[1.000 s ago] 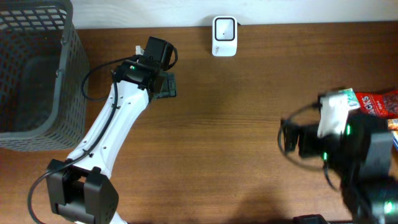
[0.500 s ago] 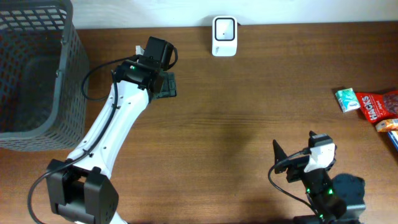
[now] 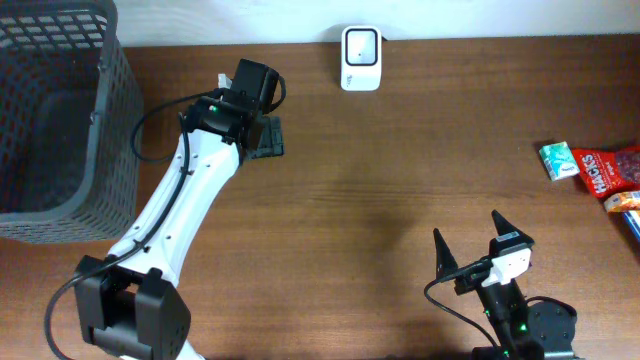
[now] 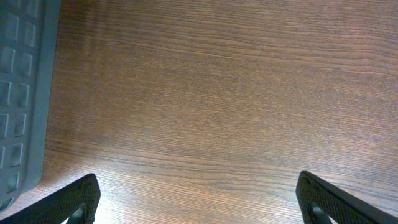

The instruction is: Scan the item barcode

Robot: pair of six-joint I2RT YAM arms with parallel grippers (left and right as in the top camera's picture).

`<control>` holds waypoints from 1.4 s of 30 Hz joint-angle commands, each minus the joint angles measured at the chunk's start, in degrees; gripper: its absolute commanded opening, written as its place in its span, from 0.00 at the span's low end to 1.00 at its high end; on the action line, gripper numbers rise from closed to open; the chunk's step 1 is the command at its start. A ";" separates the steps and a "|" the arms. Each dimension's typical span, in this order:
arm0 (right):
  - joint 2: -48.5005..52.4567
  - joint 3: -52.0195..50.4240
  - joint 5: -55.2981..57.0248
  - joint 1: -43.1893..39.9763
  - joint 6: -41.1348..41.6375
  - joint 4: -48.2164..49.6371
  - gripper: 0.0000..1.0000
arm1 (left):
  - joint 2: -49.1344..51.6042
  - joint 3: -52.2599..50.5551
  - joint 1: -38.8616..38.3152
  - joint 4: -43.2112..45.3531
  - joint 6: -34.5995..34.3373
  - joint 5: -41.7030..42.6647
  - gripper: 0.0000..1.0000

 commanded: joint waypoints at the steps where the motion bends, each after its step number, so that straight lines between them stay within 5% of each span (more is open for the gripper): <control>1: -0.59 -0.61 2.89 -0.31 -0.52 0.48 0.98 | 0.33 -0.07 -0.02 -0.09 -0.11 -0.57 0.99; 17: -0.59 -11.04 3.98 0.09 -0.31 16.74 0.98 | 0.33 -0.07 -0.02 -0.09 -0.11 -0.59 0.99; 42: -0.61 -11.43 10.56 -0.44 -0.09 9.92 0.98 | 0.33 -0.07 -0.02 -0.09 -0.11 -0.59 0.99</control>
